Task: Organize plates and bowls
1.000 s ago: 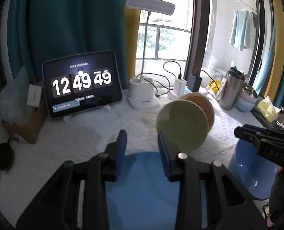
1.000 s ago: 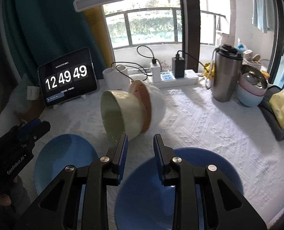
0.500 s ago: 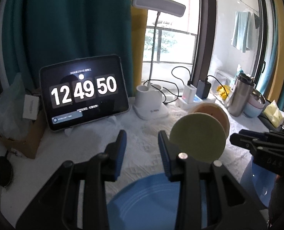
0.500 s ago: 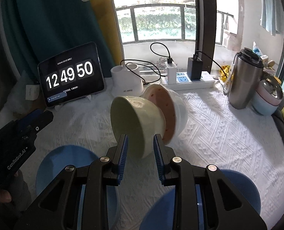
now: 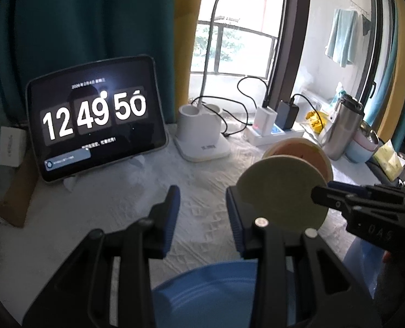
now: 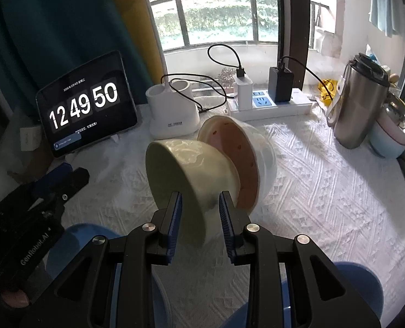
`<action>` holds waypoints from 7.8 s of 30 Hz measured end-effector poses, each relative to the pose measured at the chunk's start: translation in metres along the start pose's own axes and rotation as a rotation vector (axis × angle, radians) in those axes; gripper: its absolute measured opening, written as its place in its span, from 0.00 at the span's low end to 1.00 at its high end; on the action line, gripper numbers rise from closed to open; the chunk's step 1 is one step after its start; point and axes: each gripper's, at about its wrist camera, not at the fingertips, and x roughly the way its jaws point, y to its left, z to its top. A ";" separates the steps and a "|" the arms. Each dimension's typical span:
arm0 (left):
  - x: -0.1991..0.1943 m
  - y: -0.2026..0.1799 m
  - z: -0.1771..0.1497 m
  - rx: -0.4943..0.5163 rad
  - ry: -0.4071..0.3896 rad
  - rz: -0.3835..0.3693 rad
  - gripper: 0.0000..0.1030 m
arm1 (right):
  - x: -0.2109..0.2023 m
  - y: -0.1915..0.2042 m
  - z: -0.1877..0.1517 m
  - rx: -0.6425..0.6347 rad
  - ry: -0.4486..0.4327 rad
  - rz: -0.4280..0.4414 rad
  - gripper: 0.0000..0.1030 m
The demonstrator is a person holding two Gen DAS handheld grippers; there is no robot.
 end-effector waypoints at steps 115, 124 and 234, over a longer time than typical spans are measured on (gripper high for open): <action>-0.060 -0.090 -0.006 -0.028 0.024 -0.160 0.26 | -0.077 -0.052 -0.024 0.174 0.017 0.184 0.22; -0.078 -0.111 -0.012 -0.009 0.009 -0.177 0.26 | -0.103 -0.067 -0.038 0.189 -0.013 0.177 0.22; -0.068 -0.189 -0.032 0.086 0.102 -0.199 0.29 | -0.122 -0.140 -0.078 0.224 0.022 0.089 0.30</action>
